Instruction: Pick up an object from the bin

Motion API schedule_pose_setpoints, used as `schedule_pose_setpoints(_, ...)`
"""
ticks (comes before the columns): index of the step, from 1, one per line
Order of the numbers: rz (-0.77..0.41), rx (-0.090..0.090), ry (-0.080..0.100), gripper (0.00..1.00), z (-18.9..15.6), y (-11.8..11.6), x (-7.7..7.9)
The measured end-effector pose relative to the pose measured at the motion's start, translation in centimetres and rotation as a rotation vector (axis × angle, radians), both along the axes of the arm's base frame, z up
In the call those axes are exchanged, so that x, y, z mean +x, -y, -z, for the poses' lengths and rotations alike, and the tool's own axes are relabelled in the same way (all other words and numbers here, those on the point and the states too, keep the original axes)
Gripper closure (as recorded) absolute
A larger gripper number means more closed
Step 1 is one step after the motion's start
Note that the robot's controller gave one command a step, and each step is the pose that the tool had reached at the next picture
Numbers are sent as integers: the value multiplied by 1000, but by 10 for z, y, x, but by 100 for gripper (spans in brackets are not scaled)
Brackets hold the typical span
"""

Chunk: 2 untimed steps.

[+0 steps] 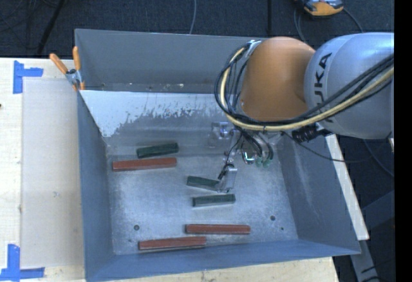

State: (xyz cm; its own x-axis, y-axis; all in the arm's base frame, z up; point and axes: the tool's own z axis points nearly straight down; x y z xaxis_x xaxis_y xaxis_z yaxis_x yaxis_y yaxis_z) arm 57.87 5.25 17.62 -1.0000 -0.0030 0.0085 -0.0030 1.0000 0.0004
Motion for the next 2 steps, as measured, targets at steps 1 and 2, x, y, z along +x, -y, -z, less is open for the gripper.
schedule_pose_setpoints(1, 1, 0, 7, 0, -4, 0, 2)
schedule_pose_setpoints(2, 48, 2, 9, 100, 100, 8, -20)
